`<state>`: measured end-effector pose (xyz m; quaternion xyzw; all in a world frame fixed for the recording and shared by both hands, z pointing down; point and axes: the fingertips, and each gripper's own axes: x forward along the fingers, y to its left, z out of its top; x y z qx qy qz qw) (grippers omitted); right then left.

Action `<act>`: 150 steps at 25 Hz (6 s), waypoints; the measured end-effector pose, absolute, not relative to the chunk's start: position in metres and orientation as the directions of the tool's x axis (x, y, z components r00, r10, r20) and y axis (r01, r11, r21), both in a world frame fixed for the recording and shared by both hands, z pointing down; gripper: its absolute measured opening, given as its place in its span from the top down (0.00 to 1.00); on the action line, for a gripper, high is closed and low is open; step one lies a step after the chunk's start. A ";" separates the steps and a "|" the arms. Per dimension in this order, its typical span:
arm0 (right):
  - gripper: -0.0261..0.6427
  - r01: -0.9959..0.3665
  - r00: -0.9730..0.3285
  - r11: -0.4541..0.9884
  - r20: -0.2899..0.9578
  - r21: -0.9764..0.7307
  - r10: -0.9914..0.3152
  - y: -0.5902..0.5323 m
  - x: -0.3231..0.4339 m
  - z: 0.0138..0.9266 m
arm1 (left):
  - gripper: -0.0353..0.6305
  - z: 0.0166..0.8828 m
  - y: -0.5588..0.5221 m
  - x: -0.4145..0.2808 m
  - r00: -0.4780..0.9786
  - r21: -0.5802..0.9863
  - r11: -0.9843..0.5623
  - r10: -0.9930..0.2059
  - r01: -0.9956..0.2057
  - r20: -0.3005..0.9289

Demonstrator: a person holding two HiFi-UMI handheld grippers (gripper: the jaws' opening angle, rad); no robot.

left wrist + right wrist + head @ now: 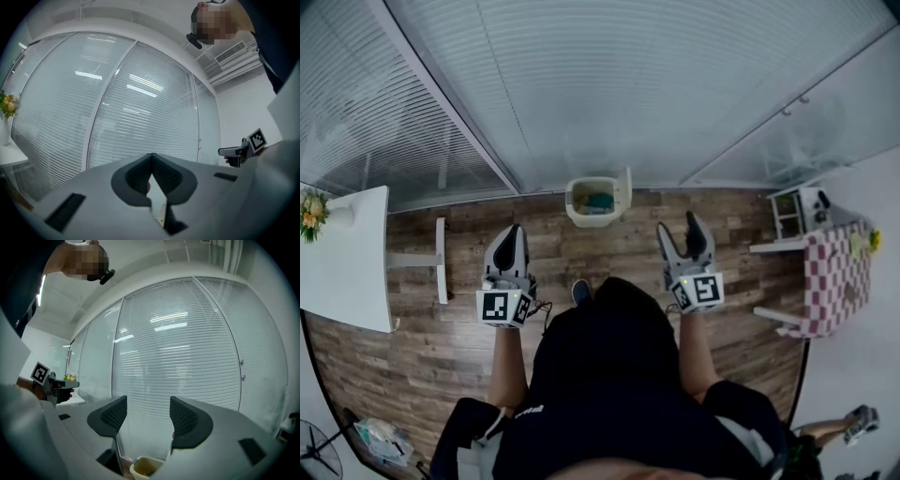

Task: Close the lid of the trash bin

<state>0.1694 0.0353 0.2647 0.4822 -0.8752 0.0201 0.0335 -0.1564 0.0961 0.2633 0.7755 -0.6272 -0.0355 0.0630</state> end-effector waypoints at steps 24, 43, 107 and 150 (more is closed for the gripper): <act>0.57 -0.797 -0.585 0.604 0.228 0.017 -0.778 -0.007 0.147 0.325 | 0.94 0.287 0.060 -0.146 0.221 0.110 -0.213 -0.973 -0.971 0.070; 0.56 -0.766 -0.609 0.642 0.342 -0.021 -0.716 -0.081 0.147 0.442 | 0.94 0.340 -0.012 -0.137 0.134 0.040 -0.132 -0.990 -0.990 0.050; 0.71 -0.698 -0.660 0.705 0.493 -0.126 -0.567 -0.122 0.076 0.725 | 0.94 0.566 -0.026 -0.145 0.076 0.106 -0.052 -0.968 -0.993 0.240; 0.84 -0.519 -0.627 0.850 0.714 -0.086 -0.311 -0.100 -0.057 0.868 | 0.94 0.607 -0.011 -0.175 0.034 0.113 0.000 -0.954 -0.994 0.299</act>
